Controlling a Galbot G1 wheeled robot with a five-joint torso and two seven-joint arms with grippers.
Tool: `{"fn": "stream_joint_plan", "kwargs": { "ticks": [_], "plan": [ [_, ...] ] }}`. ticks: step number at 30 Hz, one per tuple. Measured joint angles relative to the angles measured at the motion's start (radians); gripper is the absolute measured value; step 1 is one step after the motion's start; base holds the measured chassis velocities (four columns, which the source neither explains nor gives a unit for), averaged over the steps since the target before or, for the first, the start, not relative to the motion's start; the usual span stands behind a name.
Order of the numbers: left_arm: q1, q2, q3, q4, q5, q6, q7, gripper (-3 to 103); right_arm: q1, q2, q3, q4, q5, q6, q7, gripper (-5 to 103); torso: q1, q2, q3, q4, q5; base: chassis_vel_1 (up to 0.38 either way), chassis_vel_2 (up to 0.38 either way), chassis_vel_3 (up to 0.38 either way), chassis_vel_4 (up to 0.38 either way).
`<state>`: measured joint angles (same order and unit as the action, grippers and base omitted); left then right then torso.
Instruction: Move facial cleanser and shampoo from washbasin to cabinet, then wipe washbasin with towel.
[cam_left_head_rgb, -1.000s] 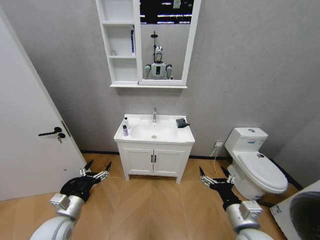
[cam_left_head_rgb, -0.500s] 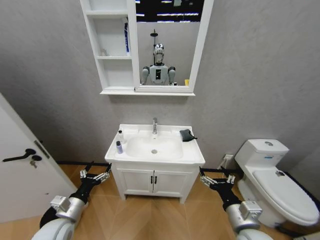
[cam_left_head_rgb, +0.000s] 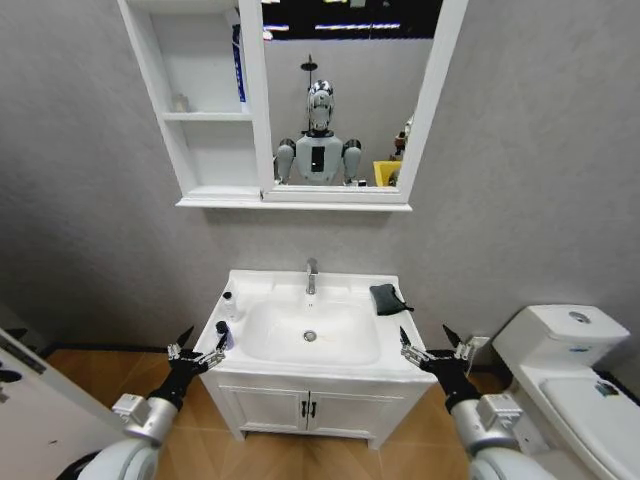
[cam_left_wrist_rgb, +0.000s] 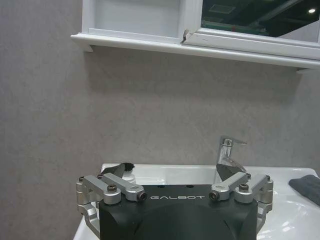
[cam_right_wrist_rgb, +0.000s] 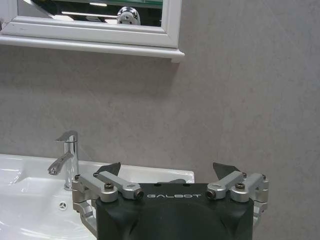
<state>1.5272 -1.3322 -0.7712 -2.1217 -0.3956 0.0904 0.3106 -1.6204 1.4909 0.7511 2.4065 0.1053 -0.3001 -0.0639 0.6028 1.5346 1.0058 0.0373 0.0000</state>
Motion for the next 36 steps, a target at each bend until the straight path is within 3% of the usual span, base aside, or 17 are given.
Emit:
{"fn": "stream_joint_plan", "kwargs": {
  "ticks": [7,13,24,30,36],
  "plan": [
    [0.004,-0.022,0.028,0.067,0.073,-0.07,0.027,100,0.055,-0.023,0.01,0.0,0.021,-0.039,0.02,100,0.001,0.0,0.0,0.0,-0.0001,0.046,-0.052,-0.046,0.036],
    [-0.018,-0.047,0.048,0.122,0.121,-0.093,0.027,100,0.092,-0.023,0.016,-0.018,0.039,-0.055,0.032,100,0.002,-0.001,0.001,-0.0001,0.0001,0.0,0.0,0.0,0.0],
    [-0.084,-0.02,0.085,0.222,0.115,-0.063,-0.007,100,0.12,0.0,0.025,-0.056,0.043,-0.015,0.027,100,0.002,-0.001,0.001,0.0001,0.0,0.0,0.0,0.0,0.0],
    [-0.191,-0.005,0.09,0.347,0.109,-0.051,-0.054,100,0.118,-0.008,0.031,-0.063,0.057,-0.002,0.027,100,0.002,-0.001,0.001,-0.0001,-0.0001,0.0,0.0,0.0,0.0],
    [-0.246,-0.003,0.093,0.381,0.104,-0.037,-0.069,100,0.118,-0.014,0.034,-0.07,0.057,0.003,0.027,100,0.002,-0.001,0.001,-0.0001,0.0,0.0,0.0,0.0,0.0]
  ]
}}
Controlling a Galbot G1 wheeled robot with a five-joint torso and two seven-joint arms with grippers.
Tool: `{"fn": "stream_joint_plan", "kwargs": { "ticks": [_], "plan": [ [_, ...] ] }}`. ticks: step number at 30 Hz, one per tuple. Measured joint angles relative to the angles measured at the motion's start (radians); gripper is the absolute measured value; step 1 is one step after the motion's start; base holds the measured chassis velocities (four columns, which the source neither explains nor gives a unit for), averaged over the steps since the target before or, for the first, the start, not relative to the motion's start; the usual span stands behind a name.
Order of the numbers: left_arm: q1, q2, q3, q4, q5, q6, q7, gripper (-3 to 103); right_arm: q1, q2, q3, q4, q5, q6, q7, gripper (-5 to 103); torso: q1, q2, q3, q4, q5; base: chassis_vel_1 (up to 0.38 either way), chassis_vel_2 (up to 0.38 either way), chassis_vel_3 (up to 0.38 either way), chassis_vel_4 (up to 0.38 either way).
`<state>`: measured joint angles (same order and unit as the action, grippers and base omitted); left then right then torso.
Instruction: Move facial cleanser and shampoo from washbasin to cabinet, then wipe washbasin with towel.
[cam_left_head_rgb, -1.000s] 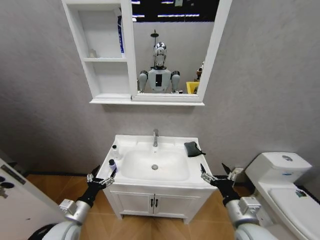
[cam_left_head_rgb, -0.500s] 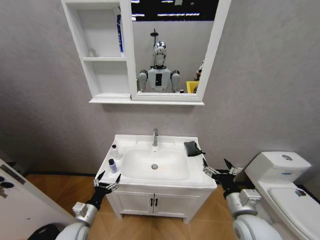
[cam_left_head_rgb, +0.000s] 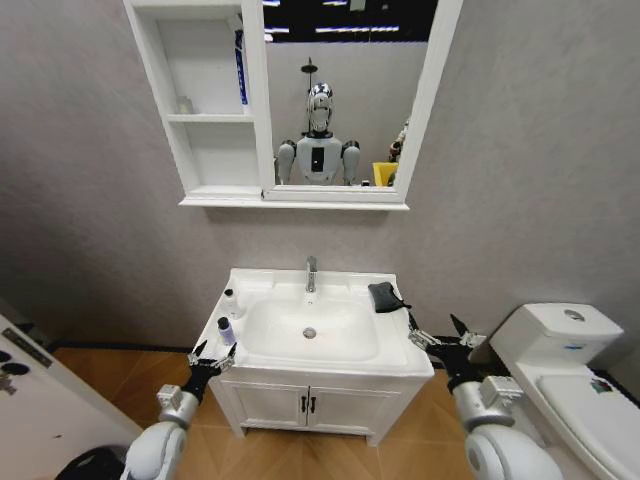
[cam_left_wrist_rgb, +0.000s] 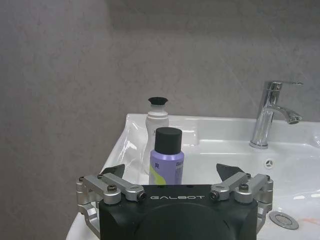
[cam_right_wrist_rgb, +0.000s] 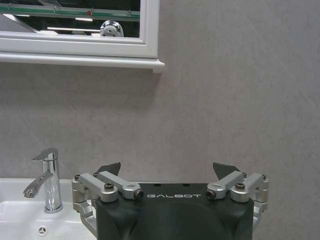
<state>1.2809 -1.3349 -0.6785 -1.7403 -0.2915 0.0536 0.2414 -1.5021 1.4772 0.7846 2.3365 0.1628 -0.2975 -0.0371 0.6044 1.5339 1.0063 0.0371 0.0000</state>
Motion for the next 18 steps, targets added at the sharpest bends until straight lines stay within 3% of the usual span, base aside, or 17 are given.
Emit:
{"fn": "stream_joint_plan", "kwargs": {
  "ticks": [15,18],
  "plan": [
    [-0.087,0.012,0.047,0.08,-0.005,0.007,-0.009,103,0.002,-0.001,0.007,-0.005,-0.001,0.001,0.003,100,0.0,0.0,0.0,0.0001,0.0,0.0,0.0,0.0,0.0],
    [-0.106,0.012,0.053,0.097,-0.005,0.008,-0.016,89,-0.003,0.001,0.006,-0.006,-0.002,0.001,0.004,100,0.0,0.0,0.0,0.0,0.0,0.0,0.0,0.0,0.0]
  ]
}}
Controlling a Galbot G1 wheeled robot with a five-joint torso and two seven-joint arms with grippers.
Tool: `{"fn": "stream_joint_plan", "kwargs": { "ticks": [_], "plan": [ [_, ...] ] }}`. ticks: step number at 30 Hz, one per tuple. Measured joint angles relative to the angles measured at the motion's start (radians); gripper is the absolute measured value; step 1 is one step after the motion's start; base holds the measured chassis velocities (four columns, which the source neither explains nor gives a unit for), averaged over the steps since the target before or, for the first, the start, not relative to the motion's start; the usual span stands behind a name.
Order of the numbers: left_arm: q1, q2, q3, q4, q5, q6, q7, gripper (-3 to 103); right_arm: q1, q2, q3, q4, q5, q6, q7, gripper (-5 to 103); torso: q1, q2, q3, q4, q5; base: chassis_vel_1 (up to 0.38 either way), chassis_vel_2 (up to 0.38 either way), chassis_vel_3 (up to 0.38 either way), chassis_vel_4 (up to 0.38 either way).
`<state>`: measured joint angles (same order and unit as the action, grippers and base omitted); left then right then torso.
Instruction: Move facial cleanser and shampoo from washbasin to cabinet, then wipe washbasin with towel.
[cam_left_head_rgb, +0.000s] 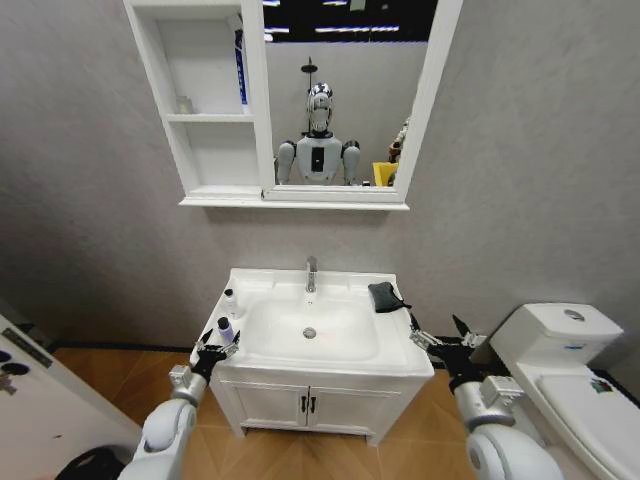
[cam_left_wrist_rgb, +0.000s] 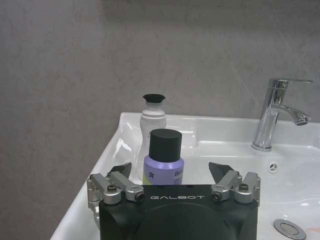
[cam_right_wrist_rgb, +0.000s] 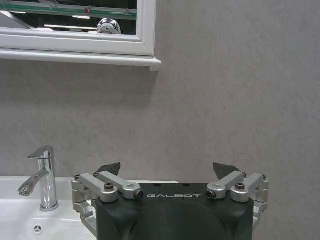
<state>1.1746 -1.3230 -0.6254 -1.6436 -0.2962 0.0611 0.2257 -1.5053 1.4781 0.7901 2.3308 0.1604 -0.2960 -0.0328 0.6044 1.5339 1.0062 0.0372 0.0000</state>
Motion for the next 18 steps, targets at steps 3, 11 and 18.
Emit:
{"fn": "stream_joint_plan", "kwargs": {
  "ticks": [3,11,18],
  "plan": [
    [-0.005,0.0,0.002,0.008,0.0,0.0,-0.001,84,-0.002,0.0,-0.001,0.0,-0.001,0.0,0.0,100,0.0,0.0,0.0,0.0001,0.0,0.0,0.0,0.0,0.0],
    [-0.014,-0.001,-0.006,0.021,-0.006,-0.002,-0.001,51,-0.001,0.0,-0.008,0.005,-0.003,-0.001,0.0,100,0.0,0.0,0.0,0.0001,0.0,0.0,0.0,0.0,0.0],
    [-0.012,-0.002,-0.012,0.02,-0.018,-0.002,0.013,43,-0.008,0.001,-0.009,0.012,-0.004,-0.001,0.0,100,0.0,0.0,0.0,0.0,0.0,0.0,0.0,0.0,0.0]
  ]
}}
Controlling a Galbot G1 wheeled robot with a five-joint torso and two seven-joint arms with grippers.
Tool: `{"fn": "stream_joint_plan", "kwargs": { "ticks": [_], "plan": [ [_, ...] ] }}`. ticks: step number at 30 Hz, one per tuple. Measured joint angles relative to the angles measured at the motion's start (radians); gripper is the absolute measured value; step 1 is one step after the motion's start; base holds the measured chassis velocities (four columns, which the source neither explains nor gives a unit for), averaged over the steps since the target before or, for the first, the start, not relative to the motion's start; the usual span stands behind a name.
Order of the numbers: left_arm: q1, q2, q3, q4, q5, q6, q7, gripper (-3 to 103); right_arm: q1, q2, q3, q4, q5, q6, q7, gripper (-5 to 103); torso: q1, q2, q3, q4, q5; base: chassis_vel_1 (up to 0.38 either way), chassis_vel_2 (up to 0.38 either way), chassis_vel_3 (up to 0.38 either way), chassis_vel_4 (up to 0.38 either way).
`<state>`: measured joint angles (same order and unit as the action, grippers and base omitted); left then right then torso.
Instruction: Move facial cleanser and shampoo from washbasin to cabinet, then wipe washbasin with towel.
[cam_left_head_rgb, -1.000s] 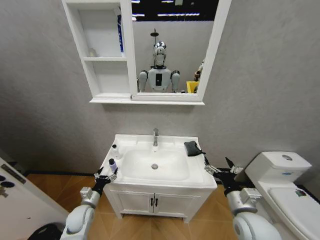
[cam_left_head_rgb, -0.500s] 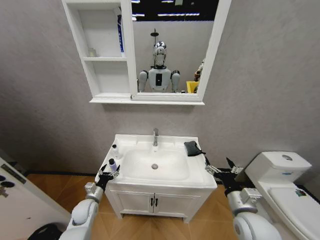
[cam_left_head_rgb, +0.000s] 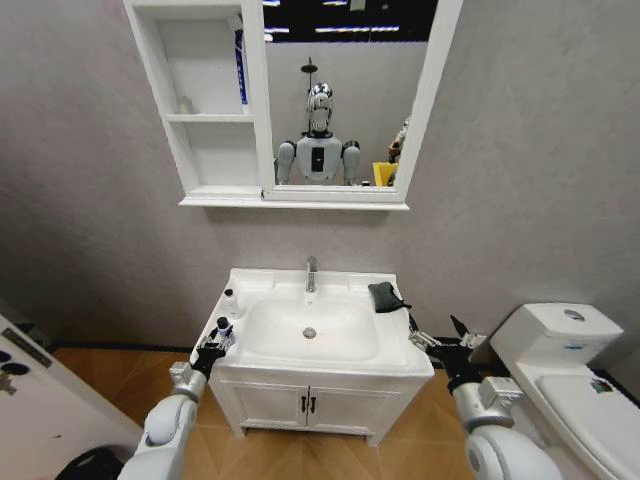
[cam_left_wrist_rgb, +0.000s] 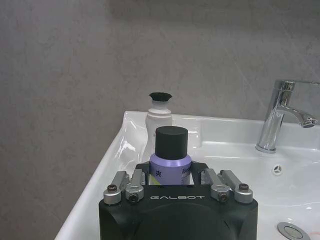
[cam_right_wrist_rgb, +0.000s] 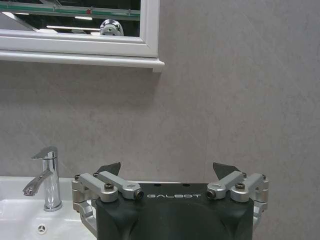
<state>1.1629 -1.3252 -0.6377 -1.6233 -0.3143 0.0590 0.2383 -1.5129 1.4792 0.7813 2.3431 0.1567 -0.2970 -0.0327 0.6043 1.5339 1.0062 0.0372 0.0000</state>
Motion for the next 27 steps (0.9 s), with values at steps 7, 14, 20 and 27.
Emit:
{"fn": "stream_joint_plan", "kwargs": {
  "ticks": [7,14,20,27],
  "plan": [
    [0.039,0.029,-0.009,-0.156,-0.015,0.074,-0.051,43,-0.004,-0.001,-0.004,0.005,-0.003,-0.002,0.001,100,0.0,0.0,0.0,0.0001,-0.0003,0.0,0.0,0.0,0.0],
    [0.018,0.246,-0.016,-0.487,-0.21,0.323,-0.287,43,0.01,0.011,-0.029,-0.01,-0.029,-0.003,0.0,100,0.0,0.0,0.0,0.0003,0.0,0.0,0.0,0.0,0.0],
    [-0.131,0.478,-0.032,-0.59,-0.515,0.487,-0.475,43,0.005,0.017,-0.029,-0.018,-0.032,0.003,-0.002,100,0.0,0.0,0.0,-0.0002,-0.0002,0.0,0.0,0.0,0.0],
    [-0.504,0.684,0.071,-0.456,-0.759,0.552,-0.519,43,-0.001,0.016,-0.025,-0.005,-0.031,0.007,-0.003,100,0.0,0.0,0.0,0.0001,-0.0003,0.0,0.0,0.0,0.0]
  ]
}}
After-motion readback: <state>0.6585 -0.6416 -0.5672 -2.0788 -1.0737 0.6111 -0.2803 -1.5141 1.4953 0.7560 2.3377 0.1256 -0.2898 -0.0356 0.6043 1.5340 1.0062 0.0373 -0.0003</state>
